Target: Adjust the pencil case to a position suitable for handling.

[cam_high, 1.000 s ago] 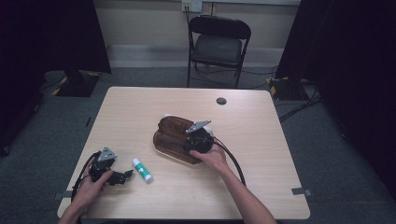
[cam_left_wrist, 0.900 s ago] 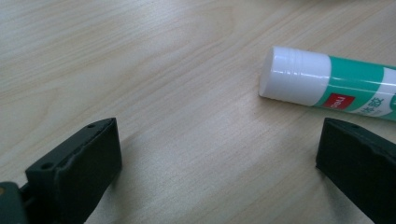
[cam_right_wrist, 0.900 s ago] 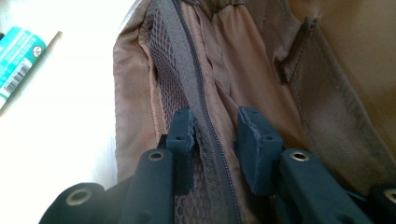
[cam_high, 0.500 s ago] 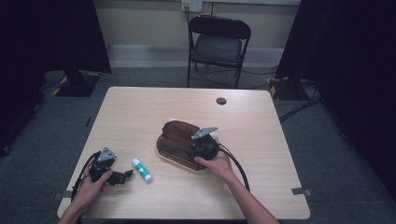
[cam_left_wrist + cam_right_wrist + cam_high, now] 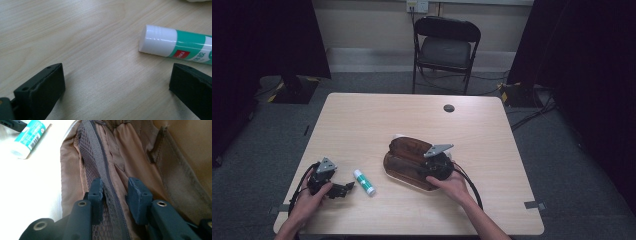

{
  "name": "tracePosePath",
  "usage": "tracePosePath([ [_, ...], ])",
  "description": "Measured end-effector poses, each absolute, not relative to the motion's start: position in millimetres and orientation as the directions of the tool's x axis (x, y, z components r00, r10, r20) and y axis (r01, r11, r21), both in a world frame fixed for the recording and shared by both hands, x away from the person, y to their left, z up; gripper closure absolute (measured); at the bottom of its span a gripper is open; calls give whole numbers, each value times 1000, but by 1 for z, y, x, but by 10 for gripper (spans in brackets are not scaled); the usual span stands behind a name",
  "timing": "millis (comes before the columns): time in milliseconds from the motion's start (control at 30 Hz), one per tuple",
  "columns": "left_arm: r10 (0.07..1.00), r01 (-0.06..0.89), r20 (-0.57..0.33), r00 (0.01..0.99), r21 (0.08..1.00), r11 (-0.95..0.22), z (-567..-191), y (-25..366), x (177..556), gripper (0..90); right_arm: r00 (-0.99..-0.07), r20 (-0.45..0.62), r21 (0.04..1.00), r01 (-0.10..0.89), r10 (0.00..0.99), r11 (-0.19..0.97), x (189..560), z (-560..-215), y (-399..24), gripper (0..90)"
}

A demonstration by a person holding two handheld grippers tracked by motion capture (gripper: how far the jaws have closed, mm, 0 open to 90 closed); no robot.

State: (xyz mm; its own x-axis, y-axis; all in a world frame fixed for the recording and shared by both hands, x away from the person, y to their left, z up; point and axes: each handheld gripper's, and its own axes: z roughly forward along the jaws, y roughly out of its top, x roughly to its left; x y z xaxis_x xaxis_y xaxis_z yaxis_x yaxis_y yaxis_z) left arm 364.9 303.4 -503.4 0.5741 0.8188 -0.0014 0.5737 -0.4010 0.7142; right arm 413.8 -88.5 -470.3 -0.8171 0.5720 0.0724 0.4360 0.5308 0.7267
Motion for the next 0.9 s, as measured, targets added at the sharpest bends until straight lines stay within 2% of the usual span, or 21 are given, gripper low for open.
tracePosePath([
  [667,819,574,-2,574,714,-401,-503,303,365,0,-813,87,720,451,576,527,394,-470,-98,655],
  [900,819,574,-2,574,714,-401,-503,303,365,0,-841,89,729,420,533,541,395,-471,-101,657],
])
